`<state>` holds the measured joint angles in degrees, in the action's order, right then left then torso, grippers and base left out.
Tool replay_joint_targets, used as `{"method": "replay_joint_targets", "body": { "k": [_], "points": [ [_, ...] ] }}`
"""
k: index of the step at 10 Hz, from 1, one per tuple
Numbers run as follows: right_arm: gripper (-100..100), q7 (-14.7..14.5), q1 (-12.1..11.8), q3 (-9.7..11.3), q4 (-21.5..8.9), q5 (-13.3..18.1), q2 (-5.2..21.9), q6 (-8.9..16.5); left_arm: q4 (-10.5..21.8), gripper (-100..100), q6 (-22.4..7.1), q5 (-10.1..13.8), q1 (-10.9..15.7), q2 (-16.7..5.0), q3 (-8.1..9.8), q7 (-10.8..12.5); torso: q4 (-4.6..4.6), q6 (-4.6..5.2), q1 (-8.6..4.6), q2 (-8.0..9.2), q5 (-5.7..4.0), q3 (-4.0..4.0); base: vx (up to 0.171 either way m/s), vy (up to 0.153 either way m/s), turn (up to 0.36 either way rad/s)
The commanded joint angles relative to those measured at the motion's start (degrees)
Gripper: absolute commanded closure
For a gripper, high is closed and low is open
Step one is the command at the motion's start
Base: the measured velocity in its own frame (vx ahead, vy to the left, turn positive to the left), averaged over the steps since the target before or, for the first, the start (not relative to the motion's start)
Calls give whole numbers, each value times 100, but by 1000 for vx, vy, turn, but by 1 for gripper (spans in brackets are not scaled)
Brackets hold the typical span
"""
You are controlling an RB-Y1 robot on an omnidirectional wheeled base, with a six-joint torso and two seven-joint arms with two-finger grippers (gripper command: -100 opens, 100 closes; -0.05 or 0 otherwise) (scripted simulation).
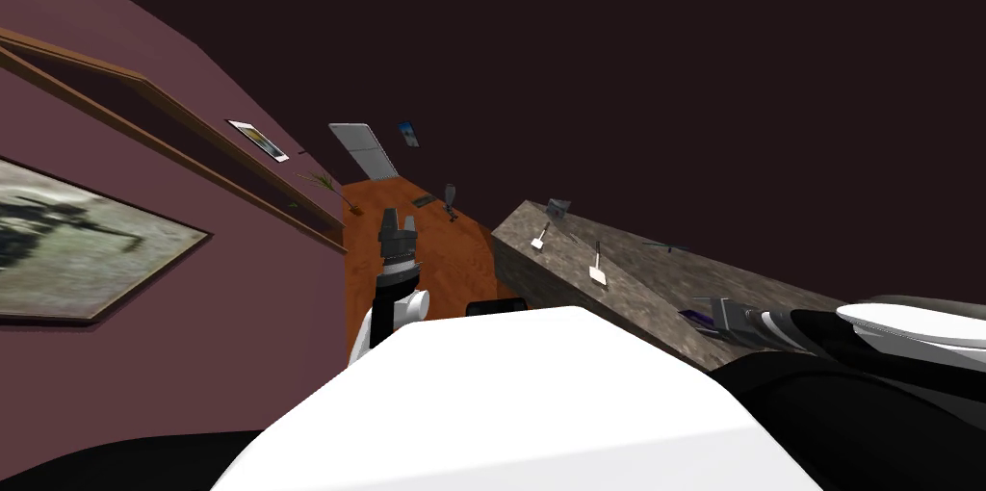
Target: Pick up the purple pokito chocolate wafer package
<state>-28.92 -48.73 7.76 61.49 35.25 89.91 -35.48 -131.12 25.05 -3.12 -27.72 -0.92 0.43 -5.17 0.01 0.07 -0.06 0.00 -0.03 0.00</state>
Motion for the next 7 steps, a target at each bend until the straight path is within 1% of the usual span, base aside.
{"method": "replay_joint_targets", "body": {
  "k": [1, 2, 3, 7],
  "points": [
    [-100, -37, 129, 115, -72, 74, -170, 66, 0, 0, 0, 0, 0, 0, 0, 0, 0, 0, 0, 0, 0, 0, 20, -33, 57],
    [-100, -17, 3, 29, 17, 19, -85, 78, 0, 0, 0, 0, 0, 0, 0, 0, 1, 2, -1, 3, 0, 2, 9, -15, 9],
    [100, -23, 4, 32, 17, 21, -95, 92, 0, 0, 0, 0, 0, 0, 0, 0, 1, 2, 5, 6, 2, 4, 0, 0, 0],
    [100, -24, 4, 32, 19, 21, -92, 88, 0, 0, 0, 0, 0, 0, 0, 0, 2, 2, 3, 10, -3, 6, 0, 0, 0]
  ]
}}
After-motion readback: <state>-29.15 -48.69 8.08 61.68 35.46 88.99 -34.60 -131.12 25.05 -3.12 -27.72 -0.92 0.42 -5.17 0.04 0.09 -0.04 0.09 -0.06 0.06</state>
